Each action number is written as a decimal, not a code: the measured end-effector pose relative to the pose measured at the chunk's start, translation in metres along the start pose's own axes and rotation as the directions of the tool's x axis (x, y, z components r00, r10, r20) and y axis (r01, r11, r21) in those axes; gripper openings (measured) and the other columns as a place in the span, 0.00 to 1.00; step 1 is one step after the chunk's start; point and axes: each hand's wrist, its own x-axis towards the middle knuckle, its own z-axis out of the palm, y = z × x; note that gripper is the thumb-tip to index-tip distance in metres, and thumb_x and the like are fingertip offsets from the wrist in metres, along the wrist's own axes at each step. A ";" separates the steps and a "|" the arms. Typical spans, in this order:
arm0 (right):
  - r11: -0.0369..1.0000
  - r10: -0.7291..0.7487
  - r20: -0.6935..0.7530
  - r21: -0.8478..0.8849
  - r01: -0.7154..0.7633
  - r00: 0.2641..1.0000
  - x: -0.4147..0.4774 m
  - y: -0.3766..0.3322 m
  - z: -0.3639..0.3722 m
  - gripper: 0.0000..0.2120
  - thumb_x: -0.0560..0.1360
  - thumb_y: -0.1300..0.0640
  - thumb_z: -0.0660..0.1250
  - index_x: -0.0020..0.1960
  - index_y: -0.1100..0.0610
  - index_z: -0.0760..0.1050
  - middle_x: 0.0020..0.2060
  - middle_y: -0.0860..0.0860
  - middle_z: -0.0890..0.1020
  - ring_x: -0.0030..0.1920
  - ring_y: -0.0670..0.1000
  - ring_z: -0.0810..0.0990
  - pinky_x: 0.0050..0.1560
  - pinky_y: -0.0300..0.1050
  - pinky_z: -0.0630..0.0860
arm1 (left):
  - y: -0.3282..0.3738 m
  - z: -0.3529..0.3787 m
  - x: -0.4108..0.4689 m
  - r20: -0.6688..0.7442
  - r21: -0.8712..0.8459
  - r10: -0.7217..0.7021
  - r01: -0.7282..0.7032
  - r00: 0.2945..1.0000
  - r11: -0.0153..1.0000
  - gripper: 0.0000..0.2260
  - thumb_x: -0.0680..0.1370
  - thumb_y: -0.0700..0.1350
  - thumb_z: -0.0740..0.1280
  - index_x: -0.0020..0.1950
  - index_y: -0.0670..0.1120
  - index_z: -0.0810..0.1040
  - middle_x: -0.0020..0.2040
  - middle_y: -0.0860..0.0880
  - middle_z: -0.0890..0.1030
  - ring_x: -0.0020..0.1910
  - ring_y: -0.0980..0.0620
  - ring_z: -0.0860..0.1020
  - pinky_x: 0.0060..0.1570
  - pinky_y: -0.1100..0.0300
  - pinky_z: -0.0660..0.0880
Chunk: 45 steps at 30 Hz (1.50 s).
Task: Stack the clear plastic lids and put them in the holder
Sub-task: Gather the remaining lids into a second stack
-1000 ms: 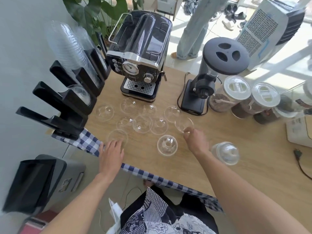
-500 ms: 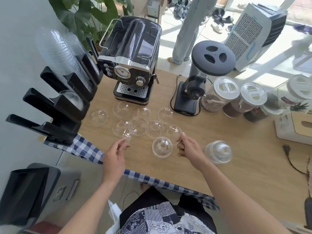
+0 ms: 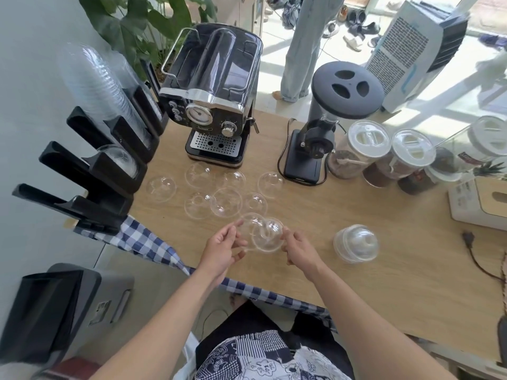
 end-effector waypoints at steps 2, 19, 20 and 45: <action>1.000 0.004 -0.026 -0.016 -0.004 1.000 0.000 -0.001 0.003 0.21 0.90 0.37 0.55 0.67 0.53 0.73 0.57 0.52 0.84 0.58 0.52 0.84 0.47 0.47 0.80 | -0.004 0.007 0.003 0.002 -0.002 -0.042 0.042 0.999 0.999 0.14 0.90 0.43 0.62 0.70 0.52 0.86 0.44 0.48 0.85 0.45 0.51 0.82 0.50 0.53 0.85; 1.000 -0.002 -0.057 -0.028 0.000 0.998 0.003 0.003 0.008 0.36 0.84 0.25 0.55 0.71 0.55 0.70 0.55 0.51 0.87 0.47 0.47 0.79 0.59 0.54 0.77 | -0.015 0.029 0.028 -0.132 0.368 0.086 -0.032 0.988 0.929 0.07 0.89 0.48 0.66 0.65 0.54 0.83 0.57 0.51 0.86 0.51 0.50 0.87 0.55 0.51 0.87; 0.999 -0.012 -0.050 -0.033 0.011 0.999 0.001 0.003 0.008 0.37 0.83 0.24 0.56 0.71 0.56 0.71 0.54 0.51 0.87 0.46 0.46 0.78 0.59 0.54 0.77 | -0.017 0.029 0.030 -0.139 0.384 0.094 -0.034 0.986 0.923 0.07 0.89 0.48 0.66 0.64 0.54 0.83 0.58 0.51 0.86 0.53 0.49 0.87 0.57 0.48 0.88; 0.990 -0.112 0.018 -0.080 0.113 0.994 -0.011 -0.013 0.020 0.26 0.89 0.38 0.61 0.77 0.55 0.72 0.64 0.52 0.85 0.43 0.45 0.84 0.34 0.33 0.78 | -0.016 0.008 0.026 -0.136 0.398 0.138 -0.074 0.981 0.915 0.13 0.88 0.50 0.68 0.73 0.51 0.83 0.63 0.55 0.83 0.60 0.53 0.84 0.56 0.50 0.88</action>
